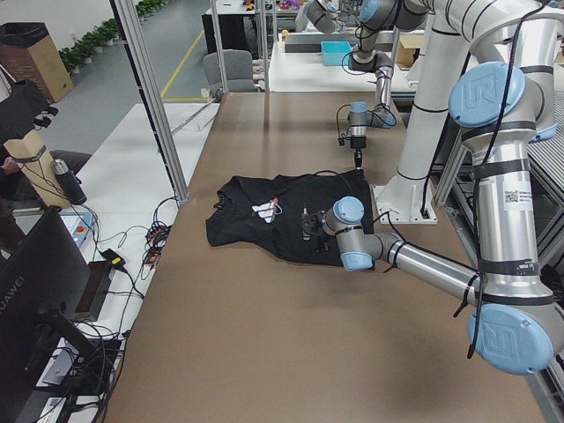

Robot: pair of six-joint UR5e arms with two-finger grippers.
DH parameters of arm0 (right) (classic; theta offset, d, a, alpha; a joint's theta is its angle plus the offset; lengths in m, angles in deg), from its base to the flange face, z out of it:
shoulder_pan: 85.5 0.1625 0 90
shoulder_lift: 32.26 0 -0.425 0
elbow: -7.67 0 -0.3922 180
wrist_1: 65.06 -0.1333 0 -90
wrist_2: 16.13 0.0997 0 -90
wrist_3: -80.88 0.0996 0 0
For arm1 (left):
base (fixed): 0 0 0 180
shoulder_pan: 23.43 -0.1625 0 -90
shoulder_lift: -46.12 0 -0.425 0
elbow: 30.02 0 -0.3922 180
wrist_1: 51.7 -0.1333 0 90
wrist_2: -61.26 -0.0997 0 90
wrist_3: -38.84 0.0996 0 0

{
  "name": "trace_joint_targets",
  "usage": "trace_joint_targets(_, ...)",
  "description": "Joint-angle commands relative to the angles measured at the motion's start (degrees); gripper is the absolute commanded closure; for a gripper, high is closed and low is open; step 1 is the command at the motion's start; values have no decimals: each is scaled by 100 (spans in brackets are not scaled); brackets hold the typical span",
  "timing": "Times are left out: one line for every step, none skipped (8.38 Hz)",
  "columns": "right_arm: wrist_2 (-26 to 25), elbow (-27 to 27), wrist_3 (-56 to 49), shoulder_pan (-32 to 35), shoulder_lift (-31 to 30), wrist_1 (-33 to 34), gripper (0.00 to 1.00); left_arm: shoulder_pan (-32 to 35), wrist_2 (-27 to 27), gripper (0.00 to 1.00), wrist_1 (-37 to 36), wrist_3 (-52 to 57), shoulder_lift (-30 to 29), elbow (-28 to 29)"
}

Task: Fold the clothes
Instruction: 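Grasp the hem corners with both grippers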

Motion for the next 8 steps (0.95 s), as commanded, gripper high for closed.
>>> trace_joint_targets(65, 109, -75, 164, 40, -13, 100, -491, -299, 7, 359, -34, 811, -337)
trace_joint_targets(57, 144, -84, 173, 49, -13, 100, -876, -692, 7, 350, -42, 945, -365)
trace_joint_targets(48, 153, -84, 173, 58, -13, 100, -1332, -1192, 7, 350, -190, 972, -356)
trace_joint_targets(22, 145, -93, 173, 50, -4, 100, -1824, -1693, 7, 367, -401, 973, -321)
trace_joint_targets(22, 145, -93, 208, 58, -4, 100, -2229, -2046, 7, 576, -585, 973, -295)
trace_joint_targets(39, 153, -93, 226, 58, -13, 100, -2633, -2494, 7, 639, -674, 981, -286)
trace_joint_targets(57, 153, -102, 261, 67, -13, 100, -2820, -2716, 7, 631, -693, 990, -294)
trace_joint_targets(57, 153, -102, 270, 67, -13, 100, -2883, -2735, 7, 631, -754, 1008, -295)
